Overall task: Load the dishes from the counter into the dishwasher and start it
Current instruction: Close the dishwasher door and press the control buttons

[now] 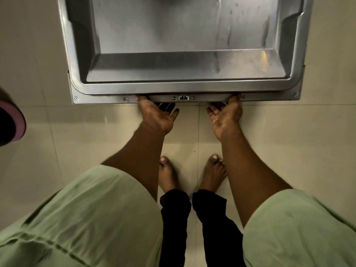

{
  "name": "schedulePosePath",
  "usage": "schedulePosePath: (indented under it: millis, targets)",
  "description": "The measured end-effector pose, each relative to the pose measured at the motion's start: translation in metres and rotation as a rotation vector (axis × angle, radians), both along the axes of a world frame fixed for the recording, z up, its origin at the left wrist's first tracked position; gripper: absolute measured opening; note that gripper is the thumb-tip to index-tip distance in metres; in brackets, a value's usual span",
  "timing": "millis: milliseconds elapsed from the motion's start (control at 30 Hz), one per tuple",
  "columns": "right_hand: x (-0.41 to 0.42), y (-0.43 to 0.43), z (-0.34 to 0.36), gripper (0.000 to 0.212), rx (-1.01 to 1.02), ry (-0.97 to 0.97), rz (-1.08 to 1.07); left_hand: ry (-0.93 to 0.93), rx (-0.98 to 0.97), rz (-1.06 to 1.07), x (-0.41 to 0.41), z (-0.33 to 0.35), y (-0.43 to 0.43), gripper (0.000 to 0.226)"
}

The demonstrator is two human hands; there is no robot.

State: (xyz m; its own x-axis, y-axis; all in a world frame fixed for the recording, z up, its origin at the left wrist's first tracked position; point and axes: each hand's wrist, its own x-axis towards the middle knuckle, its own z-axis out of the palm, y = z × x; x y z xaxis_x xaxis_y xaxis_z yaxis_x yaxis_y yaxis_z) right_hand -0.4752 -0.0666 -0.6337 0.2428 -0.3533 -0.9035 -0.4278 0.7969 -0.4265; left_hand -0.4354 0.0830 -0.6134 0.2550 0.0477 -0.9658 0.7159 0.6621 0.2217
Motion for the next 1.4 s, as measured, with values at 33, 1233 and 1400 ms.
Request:
schedulePosePath:
  millis: [33, 1233, 1400]
  targets:
    - [0.000, 0.001, 0.005, 0.049, -0.001, 0.006, 0.002, -0.004, 0.001, -0.006, -0.001, 0.004, 0.001, 0.076]
    - [0.190, -0.012, 0.342, 0.043, -2.113, -0.366, 0.301, -1.221, 1.849, -0.899, 0.142, 0.325, 0.045, 0.076]
    - [0.249, -0.041, 0.354, 0.042, -2.240, -0.633, 0.210, -1.277, 1.949, -0.790, 0.202, 0.343, 0.025, 0.085]
